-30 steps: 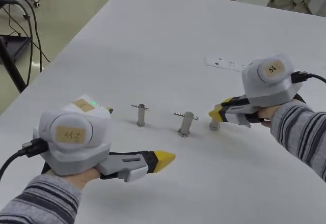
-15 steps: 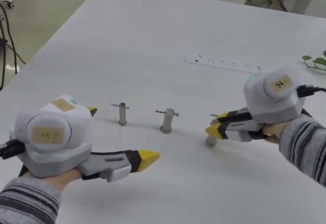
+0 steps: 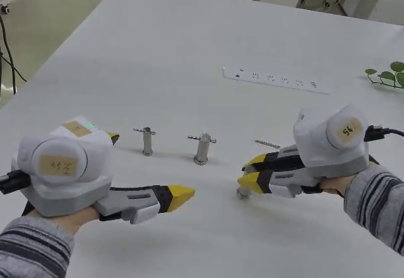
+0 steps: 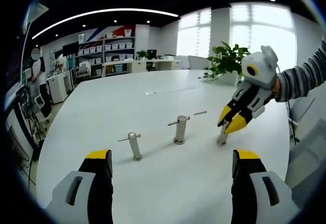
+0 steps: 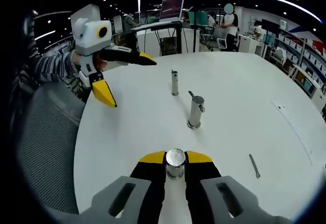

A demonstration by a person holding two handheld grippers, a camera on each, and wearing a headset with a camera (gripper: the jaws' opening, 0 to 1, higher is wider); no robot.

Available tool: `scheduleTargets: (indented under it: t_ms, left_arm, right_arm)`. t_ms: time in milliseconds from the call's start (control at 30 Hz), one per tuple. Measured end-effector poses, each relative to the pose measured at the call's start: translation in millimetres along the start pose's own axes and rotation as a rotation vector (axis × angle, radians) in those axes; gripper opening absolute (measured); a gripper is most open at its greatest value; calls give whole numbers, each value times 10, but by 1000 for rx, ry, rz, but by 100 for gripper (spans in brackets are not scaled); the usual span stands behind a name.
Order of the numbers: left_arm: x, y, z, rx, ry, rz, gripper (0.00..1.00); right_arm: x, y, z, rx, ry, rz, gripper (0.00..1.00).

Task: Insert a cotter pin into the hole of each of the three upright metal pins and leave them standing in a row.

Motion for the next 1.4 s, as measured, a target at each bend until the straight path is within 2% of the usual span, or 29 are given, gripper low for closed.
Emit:
scheduleTargets:
  t_ms: [400, 600, 1033, 1200, 1400]
  left_arm:
    - [11, 13, 28, 7, 12, -10, 97]
    - [18, 18, 24, 8, 10, -13, 97]
    - [28, 43, 55, 19, 15, -19, 97]
    - [26, 45, 54, 22, 16, -18, 97]
    - [3, 46, 46, 20, 11, -5, 98]
  right_arm:
    - [-149, 170, -187, -57, -92, 18, 8]
    - [-174, 197, -195, -64, -103, 32, 8]
    - [-150, 188, -191, -57, -108, 6, 9]
    - [-123, 170, -181, -48, -120, -12, 17]
    - [8, 64, -133, -45, -111, -43, 25]
Point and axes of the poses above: the centre of the closed fingertips' face, and the gripper's own axes: y roughly forward along the fingers, z roughly to its right, x roughly out of its underside, the point moved 2 cm from there along -y, roughly backward along the fingers, and after that the axes turned 14 degrees about -z, right-handed, at the moved point
